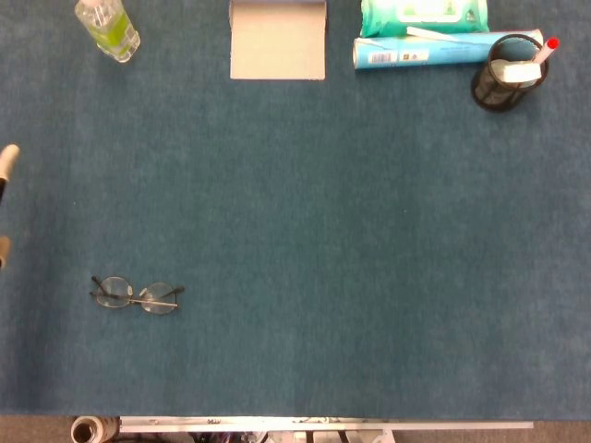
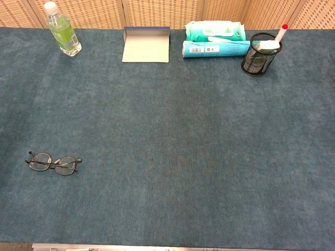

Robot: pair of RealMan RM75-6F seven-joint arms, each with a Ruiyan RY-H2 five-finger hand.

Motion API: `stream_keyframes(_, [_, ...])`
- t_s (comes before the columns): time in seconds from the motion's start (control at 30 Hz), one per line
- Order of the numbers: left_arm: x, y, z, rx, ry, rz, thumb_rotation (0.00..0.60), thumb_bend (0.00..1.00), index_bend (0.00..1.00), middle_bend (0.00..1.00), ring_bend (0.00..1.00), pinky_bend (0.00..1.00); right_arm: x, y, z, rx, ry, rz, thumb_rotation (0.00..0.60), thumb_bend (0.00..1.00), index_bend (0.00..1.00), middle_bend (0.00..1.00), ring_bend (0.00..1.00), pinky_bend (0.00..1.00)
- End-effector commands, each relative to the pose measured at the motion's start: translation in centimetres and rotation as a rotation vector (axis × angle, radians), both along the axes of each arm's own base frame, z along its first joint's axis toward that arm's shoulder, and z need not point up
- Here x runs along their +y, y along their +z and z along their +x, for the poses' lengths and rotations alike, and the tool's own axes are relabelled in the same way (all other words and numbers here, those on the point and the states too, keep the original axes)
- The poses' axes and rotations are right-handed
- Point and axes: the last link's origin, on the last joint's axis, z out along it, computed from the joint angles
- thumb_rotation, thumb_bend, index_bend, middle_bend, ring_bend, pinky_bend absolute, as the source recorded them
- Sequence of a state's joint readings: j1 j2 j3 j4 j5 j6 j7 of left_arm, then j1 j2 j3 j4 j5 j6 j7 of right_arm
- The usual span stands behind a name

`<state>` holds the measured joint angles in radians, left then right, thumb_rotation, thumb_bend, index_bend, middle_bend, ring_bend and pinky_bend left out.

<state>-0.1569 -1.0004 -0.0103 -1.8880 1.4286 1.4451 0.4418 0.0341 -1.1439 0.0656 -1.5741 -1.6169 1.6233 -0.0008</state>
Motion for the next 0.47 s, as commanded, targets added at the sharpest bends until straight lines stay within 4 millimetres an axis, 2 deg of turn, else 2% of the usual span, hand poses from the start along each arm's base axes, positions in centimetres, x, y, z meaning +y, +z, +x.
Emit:
stream_keyframes(0.03, [0.1, 0.4, -0.6, -0.011, 0.011, 0.022, 0.6, 0.24, 0.04, 0.0, 0.0, 0.16, -0.1, 0.0, -0.1, 0.004, -0.004, -0.004, 0.6, 0.1, 0.47, 0.41, 0.3, 0.31])
stream_keyframes(0.27, [0.6, 1.3, -2.2, -0.029, 0.056, 0.05, 0.6, 0.24, 0.04, 0.0, 0.0, 0.16, -0.7, -0.5, -0.6, 0.02, -0.032, 0.01, 0.6, 0.1, 0.47, 0.41, 0.3, 0.31])
stream_keyframes(0.47, [0.8, 1.6, -2.5, -0.043, 0.057, 0.067, 0.6, 0.24, 0.04, 0.0, 0.0, 0.16, -1.0, -0.8, -0.7, 0.022, -0.038, 0.024, 0.6, 0.1, 0.47, 0.41, 0.3, 0.31])
